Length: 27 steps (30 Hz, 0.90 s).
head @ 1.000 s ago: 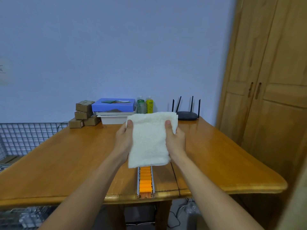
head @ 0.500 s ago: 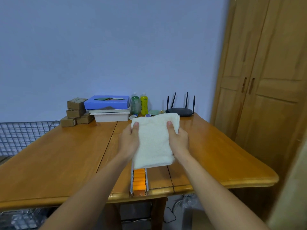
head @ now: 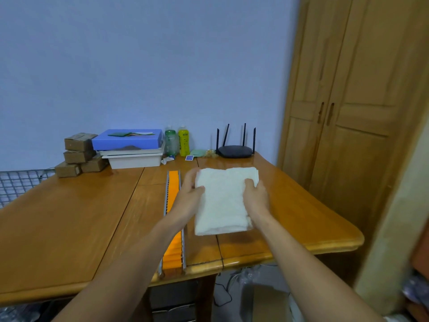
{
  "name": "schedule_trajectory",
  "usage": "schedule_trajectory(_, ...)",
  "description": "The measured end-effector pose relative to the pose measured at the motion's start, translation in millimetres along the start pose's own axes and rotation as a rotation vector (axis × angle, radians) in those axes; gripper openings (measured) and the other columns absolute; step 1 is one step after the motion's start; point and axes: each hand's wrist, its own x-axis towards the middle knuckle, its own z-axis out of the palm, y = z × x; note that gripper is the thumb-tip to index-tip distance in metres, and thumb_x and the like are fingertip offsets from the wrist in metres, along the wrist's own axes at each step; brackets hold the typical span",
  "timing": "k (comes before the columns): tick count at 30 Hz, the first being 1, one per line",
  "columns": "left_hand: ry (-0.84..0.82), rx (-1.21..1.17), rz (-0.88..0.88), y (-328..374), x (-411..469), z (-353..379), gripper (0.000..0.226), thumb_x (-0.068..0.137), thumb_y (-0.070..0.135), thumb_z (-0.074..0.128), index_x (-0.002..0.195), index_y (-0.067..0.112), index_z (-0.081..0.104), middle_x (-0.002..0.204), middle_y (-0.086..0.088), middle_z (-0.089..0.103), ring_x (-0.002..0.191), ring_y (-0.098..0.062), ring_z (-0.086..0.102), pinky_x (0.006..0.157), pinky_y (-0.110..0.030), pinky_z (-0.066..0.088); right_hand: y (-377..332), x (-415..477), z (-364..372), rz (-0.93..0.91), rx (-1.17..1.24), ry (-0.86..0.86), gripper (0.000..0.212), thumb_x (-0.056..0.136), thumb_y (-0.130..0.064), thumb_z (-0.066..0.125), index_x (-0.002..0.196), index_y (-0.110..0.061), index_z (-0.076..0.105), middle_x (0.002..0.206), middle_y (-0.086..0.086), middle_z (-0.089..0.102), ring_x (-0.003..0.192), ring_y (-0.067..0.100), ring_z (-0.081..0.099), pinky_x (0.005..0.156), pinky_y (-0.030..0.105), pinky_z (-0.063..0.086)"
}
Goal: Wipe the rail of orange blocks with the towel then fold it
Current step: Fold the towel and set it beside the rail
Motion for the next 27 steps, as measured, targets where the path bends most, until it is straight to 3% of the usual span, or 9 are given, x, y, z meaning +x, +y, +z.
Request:
schedule_trajectory(3,-0.099,0.032,-0.044,-3,2,2,0.043,0.104,0.011,0.048,0.143,0.030,0.050,0.141,-0.002,0.052,0.116,-0.019,0.059,0.087,-0.031,0.055,6,5,-5,0.027,-0.017,-0.013,0.039,0.099,-0.039,0.041,0.131,-0.018,0.051,0.114,0.002,0.063,0.098,0.024,0.061,0.090,0.046,0.053)
schedule_trajectory(7,-0.116,0.250,-0.092,-13,9,4,0.049,0.107,0.015,0.047,0.155,0.022,0.039,0.153,-0.002,0.040,0.127,-0.021,0.048,0.100,-0.034,0.047,16,13,-1,0.015,-0.142,-0.065,0.038,0.101,-0.039,0.045,0.132,-0.019,0.048,0.111,0.001,0.063,0.094,0.022,0.061,0.083,0.041,0.054)
schedule_trajectory(10,-0.141,0.473,-0.104,-24,17,8,0.053,0.108,0.019,0.047,0.159,0.018,0.032,0.159,-0.007,0.034,0.139,-0.029,0.043,0.108,-0.038,0.044,24,16,2,-0.017,-0.315,-0.076,0.038,0.103,-0.040,0.045,0.132,-0.016,0.047,0.120,0.006,0.063,0.103,0.028,0.060,0.082,0.038,0.050)
schedule_trajectory(13,-0.183,0.683,-0.124,-35,22,16,0.052,0.108,0.022,0.045,0.158,0.016,0.032,0.160,-0.013,0.031,0.140,-0.033,0.041,0.114,-0.040,0.040,34,17,3,-0.051,-0.540,-0.078,0.049,0.104,-0.043,0.044,0.145,-0.017,0.040,0.131,0.008,0.058,0.117,0.032,0.056,0.090,0.042,0.047)
schedule_trajectory(16,-0.206,0.798,-0.132,-41,22,30,0.049,0.110,0.022,0.040,0.157,0.015,0.031,0.157,-0.015,0.027,0.136,-0.033,0.044,0.112,-0.037,0.039,45,16,2,-0.083,-0.709,-0.071,0.053,0.104,-0.044,0.041,0.150,-0.019,0.034,0.134,0.010,0.058,0.119,0.035,0.055,0.093,0.044,0.048)
schedule_trajectory(23,-0.246,0.993,-0.164,-60,23,39,0.058,0.108,0.013,0.038,0.161,0.009,0.017,0.164,-0.021,0.010,0.134,-0.033,0.048,0.104,-0.031,0.044,61,14,0,-0.167,-0.953,-0.112,0.044,0.103,-0.041,0.043,0.137,-0.013,0.039,0.128,0.013,0.063,0.114,0.037,0.060,0.087,0.042,0.047)
schedule_trajectory(27,-0.238,1.117,-0.156,-67,17,39,0.063,0.107,0.020,0.039,0.163,0.011,0.011,0.162,-0.018,0.014,0.125,-0.030,0.055,0.096,-0.031,0.049,63,15,1,-0.220,-1.036,-0.141,0.048,0.104,-0.041,0.041,0.147,-0.023,0.031,0.134,0.009,0.055,0.115,0.035,0.058,0.087,0.042,0.045)
